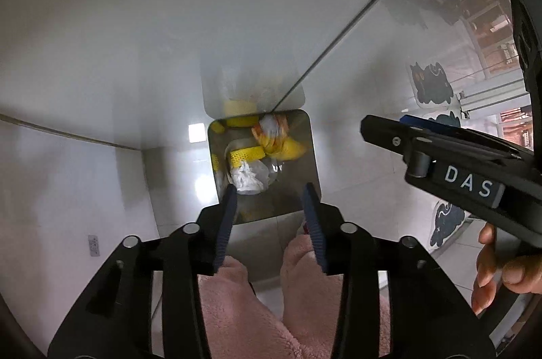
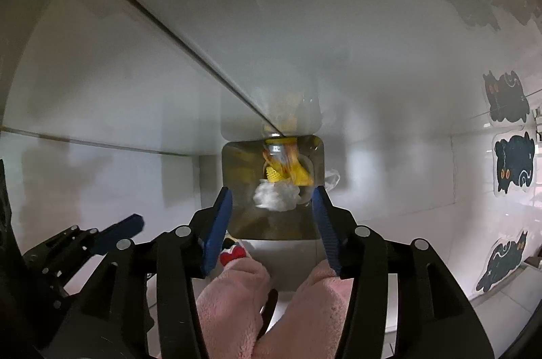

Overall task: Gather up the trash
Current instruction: 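Lower the snack bag and tissue scrap over the bin and open both tools, then raise both tools back to the counter and grasp the crumpled foil with the right tool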

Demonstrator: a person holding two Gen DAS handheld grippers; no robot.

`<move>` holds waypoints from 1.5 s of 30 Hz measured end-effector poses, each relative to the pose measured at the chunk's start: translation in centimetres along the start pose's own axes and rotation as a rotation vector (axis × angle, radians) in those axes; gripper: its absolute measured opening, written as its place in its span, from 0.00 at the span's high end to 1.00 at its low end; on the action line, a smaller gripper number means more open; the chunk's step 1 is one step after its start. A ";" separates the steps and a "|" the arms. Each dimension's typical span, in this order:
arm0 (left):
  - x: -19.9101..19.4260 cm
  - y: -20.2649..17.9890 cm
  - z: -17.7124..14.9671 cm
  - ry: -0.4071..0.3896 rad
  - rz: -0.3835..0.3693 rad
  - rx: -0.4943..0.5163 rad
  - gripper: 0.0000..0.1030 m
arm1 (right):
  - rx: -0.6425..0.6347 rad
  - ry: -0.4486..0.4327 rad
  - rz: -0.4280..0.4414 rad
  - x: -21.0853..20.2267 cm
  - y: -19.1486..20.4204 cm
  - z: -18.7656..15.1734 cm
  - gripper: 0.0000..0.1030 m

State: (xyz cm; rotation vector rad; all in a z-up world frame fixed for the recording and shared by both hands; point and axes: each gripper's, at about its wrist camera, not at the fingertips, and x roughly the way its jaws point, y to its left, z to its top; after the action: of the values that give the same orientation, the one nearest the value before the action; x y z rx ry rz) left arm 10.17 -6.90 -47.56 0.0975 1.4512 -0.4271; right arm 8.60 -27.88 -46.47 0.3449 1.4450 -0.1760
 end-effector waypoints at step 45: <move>-26.5 1.5 4.3 -0.420 0.146 0.008 0.11 | -0.083 -0.476 0.060 -25.4 1.1 6.0 0.19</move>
State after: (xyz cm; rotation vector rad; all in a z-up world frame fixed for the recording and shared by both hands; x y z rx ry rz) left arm 13.16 -0.95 -21.48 0.1121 1.0218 -0.3110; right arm 11.41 -31.15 -20.71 0.2560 0.9675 -0.1375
